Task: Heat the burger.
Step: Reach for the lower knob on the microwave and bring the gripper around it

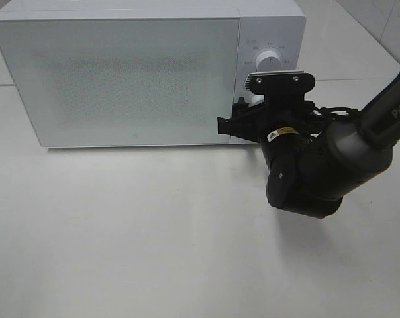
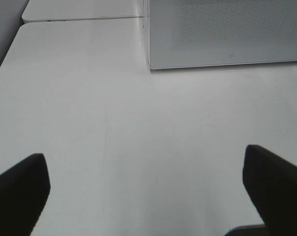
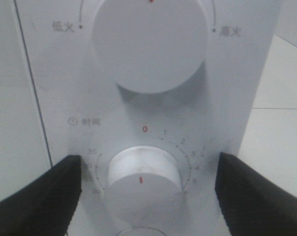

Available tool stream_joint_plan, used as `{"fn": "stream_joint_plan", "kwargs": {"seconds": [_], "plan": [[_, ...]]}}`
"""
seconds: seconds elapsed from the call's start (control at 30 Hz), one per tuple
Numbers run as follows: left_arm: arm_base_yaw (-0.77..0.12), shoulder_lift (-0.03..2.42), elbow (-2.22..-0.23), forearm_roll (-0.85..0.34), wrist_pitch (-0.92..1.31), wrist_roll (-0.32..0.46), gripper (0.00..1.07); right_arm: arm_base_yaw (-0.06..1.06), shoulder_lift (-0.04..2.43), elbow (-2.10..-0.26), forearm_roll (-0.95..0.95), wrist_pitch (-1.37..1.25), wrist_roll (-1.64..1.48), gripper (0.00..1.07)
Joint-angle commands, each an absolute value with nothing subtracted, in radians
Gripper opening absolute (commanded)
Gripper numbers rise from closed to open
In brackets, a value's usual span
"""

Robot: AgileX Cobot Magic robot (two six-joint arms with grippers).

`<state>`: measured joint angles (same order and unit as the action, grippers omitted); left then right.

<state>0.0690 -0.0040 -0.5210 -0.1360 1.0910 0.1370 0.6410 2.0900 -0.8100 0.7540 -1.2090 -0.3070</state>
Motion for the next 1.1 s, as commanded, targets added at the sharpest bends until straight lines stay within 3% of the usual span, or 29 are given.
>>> {"fn": "stream_joint_plan", "kwargs": {"seconds": [0.03,0.2,0.27,0.3,0.37,0.4,0.43,0.47,0.53,1.1], "plan": [[0.074,-0.029,-0.519,-0.140,1.076,0.131,1.00,0.631,2.092,-0.824,0.746,-1.310,-0.295,0.72],[0.074,-0.029,-0.519,-0.140,1.076,0.131,1.00,0.631,2.093,-0.824,0.746,-1.302,-0.292,0.61],[0.074,-0.029,-0.519,-0.140,1.076,0.131,1.00,0.631,2.093,-0.824,0.746,-1.296,-0.290,0.45],[0.074,-0.029,-0.519,-0.140,1.076,0.131,1.00,0.631,2.093,-0.824,0.746,-1.296,-0.290,0.45],[0.074,-0.029,-0.519,-0.140,1.076,0.131,1.00,0.631,2.093,-0.824,0.746,-1.293,-0.288,0.26],[0.074,-0.029,-0.519,-0.140,1.076,0.131,1.00,0.631,2.093,-0.824,0.746,-1.293,-0.288,0.26],[0.074,-0.029,-0.519,-0.140,1.076,0.131,1.00,0.631,2.093,-0.824,0.746,-1.293,-0.288,0.16],[0.074,-0.029,-0.519,-0.140,1.076,0.131,1.00,0.631,2.093,-0.824,0.746,-1.293,-0.288,0.16],[0.074,-0.029,-0.519,-0.140,1.076,0.131,1.00,0.631,2.093,-0.824,0.746,-1.293,-0.288,0.06],[0.074,-0.029,-0.519,-0.140,1.076,0.131,1.00,0.631,2.091,-0.824,0.702,-1.315,-0.172,0.04]]}}
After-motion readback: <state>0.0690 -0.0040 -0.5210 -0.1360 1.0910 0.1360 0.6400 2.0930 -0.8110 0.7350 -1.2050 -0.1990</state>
